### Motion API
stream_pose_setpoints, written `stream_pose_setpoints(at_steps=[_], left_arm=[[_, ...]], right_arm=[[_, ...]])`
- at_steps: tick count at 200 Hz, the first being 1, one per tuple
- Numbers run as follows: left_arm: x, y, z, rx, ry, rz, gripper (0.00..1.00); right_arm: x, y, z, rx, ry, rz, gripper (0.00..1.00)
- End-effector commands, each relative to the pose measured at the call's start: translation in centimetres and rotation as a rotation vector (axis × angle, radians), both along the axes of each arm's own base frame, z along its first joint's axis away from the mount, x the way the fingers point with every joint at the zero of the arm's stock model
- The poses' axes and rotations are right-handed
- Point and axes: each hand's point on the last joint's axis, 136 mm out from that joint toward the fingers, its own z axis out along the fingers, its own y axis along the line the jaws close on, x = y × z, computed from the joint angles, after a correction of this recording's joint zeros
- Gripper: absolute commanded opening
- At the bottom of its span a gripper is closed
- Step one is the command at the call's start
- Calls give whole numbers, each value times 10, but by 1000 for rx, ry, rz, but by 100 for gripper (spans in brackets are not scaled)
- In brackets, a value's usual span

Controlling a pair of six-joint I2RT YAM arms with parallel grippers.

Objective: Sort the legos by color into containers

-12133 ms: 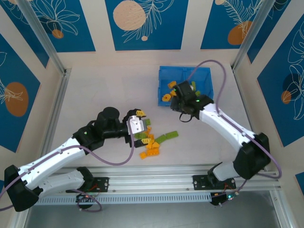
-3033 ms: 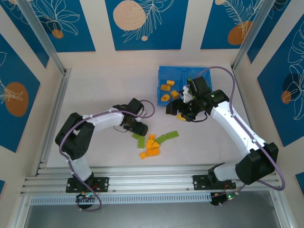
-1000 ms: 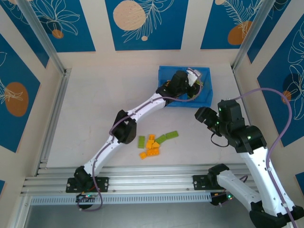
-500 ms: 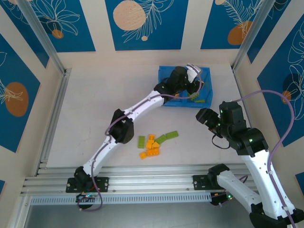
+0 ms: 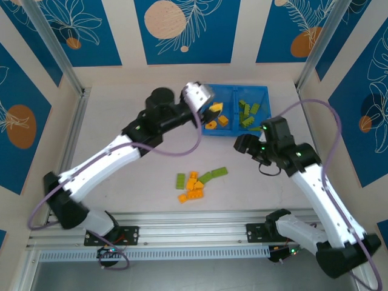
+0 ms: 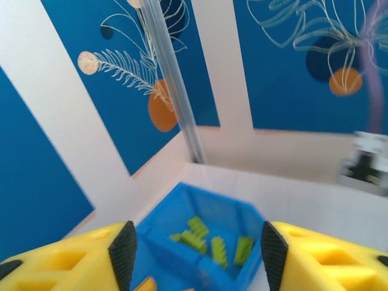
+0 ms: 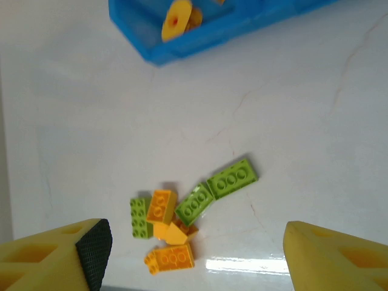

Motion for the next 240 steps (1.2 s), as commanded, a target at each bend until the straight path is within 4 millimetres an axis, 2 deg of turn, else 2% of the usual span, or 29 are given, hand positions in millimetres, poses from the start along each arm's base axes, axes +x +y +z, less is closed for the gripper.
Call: stream_pose_setpoints(at_steps=[1,23,57,73,88,108,134,175,193,212,240], left_arm=[[-22,32,-58,243,-41,0,64],[-53,74,-86,361,-55,6,73],[-103,124,-147,622,-39,-97,98],[-121,143,-178,761,-14,-163,100],[-131,155,-198,836,-3,-198,100],[-139,158,-212,853,-15,-237,100],[-142,153,-221,830,-49,-266,100],[-139,151,-231,844,-65,-271,100],[-139,151,-233,843,-66,-275,100],[-139,152,-233,842,-68,-270,100],[-138,153,-236,840,-72,-263,100]], right_arm=[[3,44,-10,20,23,202,76],[6,74,-40,-19,131,285,76],[-1,122,-86,-50,304,360,75],[-3,137,-104,-81,373,363,76],[-2,145,-123,-114,454,340,75],[-3,153,-144,-157,534,328,70],[-1,166,-158,-171,563,337,62],[-3,170,-178,-217,604,328,47],[-5,170,-183,-233,621,328,47],[-8,171,-189,-254,631,332,53],[-13,175,-199,-272,654,349,55]])
